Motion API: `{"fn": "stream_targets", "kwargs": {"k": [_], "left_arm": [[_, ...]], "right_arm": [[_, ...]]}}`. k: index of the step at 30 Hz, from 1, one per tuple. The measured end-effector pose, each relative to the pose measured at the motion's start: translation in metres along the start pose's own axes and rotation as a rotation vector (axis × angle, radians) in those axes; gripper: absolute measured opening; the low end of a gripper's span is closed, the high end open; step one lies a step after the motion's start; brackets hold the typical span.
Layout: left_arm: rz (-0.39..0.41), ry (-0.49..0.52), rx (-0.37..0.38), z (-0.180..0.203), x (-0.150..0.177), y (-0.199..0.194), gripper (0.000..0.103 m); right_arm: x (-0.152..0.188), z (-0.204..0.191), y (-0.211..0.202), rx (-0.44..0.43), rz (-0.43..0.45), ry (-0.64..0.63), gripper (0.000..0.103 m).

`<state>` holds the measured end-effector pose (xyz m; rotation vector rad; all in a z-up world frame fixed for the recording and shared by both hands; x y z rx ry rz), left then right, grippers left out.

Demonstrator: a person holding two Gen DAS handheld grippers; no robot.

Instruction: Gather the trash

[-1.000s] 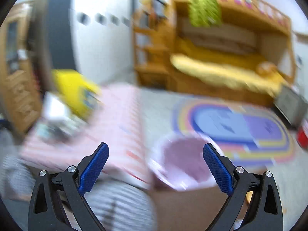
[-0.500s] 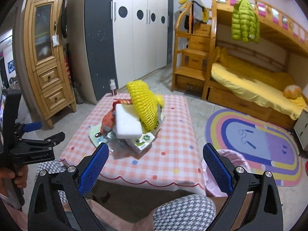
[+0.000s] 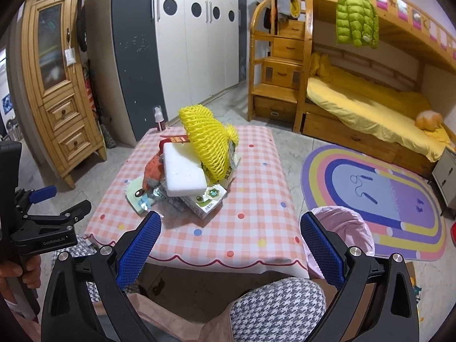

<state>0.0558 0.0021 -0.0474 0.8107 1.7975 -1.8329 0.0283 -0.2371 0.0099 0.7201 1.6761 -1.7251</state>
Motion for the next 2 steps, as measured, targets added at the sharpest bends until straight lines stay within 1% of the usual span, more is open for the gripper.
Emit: {"fn": "stream_targets", "kwargs": {"k": [2], "left_arm": [[-0.001, -0.001, -0.003, -0.0005, -0.0004, 0.0006, 0.096]], "right_arm": [[0.0, -0.0006, -0.0001, 0.0, -0.002, 0.0, 0.097]]}}
Point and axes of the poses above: each gripper's, at about its wrist camera, not at the fingertips, and y roughly the way its jaws point, z to its right, x to its underside, the point moved 7 cm from there along y, roughly the way its jaws point, and after that the axes turned 6 degrees about -y, right-handed, at the moved point
